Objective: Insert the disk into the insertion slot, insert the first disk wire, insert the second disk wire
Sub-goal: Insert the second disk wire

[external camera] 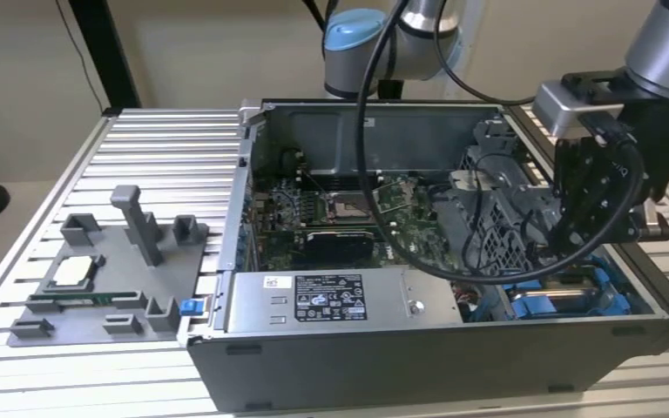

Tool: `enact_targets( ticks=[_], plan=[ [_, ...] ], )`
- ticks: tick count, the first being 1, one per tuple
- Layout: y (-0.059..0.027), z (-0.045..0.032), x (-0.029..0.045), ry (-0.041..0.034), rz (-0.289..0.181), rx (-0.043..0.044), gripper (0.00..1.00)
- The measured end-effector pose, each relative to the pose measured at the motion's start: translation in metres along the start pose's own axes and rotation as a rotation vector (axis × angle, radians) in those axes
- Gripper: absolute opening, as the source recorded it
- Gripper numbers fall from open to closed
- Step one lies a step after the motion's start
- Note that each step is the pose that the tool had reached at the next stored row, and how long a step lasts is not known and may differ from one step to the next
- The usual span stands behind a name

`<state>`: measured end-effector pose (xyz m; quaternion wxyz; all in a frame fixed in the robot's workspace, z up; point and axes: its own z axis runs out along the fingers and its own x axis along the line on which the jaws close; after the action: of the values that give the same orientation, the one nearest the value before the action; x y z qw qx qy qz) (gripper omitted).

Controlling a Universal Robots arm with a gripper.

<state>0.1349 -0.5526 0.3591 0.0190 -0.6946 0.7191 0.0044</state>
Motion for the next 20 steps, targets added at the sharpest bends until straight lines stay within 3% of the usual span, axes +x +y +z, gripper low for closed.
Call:
enact_targets(
  ticks=[1,2,3,5,13,20],
  plan=[
    [0.0,0.0002,0.0013,-0.011,0.0,0.0001,0.0],
    [0.0,0.0003,0.0032,-0.0173,0.001,0.0,0.0],
    [-0.0001,0.0003,0.0057,-0.019,0.001,0.0,0.0],
    [-0.0002,0.0,0.0094,-0.0189,0.001,0.0,0.0],
    [-0.0002,0.0001,0.0099,-0.0191,0.001,0.0,0.0],
    [-0.0005,0.0001,0.016,-0.0192,0.001,0.0,0.0]
  ],
)
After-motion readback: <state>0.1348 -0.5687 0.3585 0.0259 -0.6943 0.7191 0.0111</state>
